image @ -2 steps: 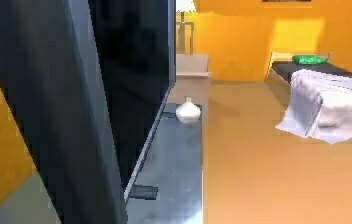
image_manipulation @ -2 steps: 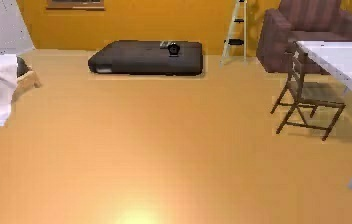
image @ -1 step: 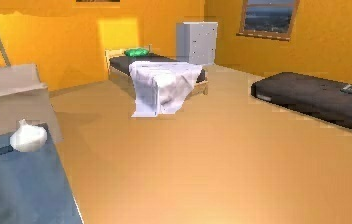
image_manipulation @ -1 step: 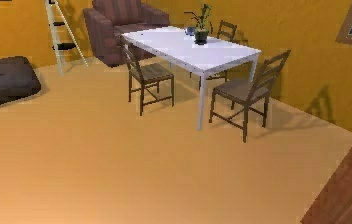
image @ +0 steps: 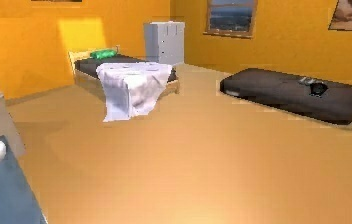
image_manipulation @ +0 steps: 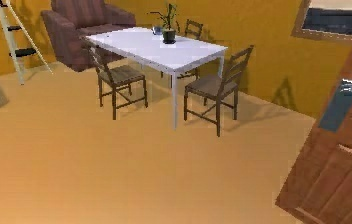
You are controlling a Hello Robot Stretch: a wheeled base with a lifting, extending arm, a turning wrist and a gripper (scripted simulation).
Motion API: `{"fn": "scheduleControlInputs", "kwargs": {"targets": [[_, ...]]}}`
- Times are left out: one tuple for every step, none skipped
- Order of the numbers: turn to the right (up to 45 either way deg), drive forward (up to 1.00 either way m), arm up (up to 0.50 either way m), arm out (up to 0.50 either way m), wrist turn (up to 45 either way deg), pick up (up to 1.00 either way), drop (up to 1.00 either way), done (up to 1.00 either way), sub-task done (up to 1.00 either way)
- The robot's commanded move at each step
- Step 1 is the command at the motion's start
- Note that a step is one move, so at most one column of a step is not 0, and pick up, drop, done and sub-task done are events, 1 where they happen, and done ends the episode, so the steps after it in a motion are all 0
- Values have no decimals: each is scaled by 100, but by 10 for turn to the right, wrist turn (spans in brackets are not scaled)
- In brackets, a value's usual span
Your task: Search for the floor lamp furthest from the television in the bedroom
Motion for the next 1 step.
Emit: {"fn": "scheduleControlInputs", "kwargs": {"targets": [[0,45,0,0,0,0,0,0,0]]}}
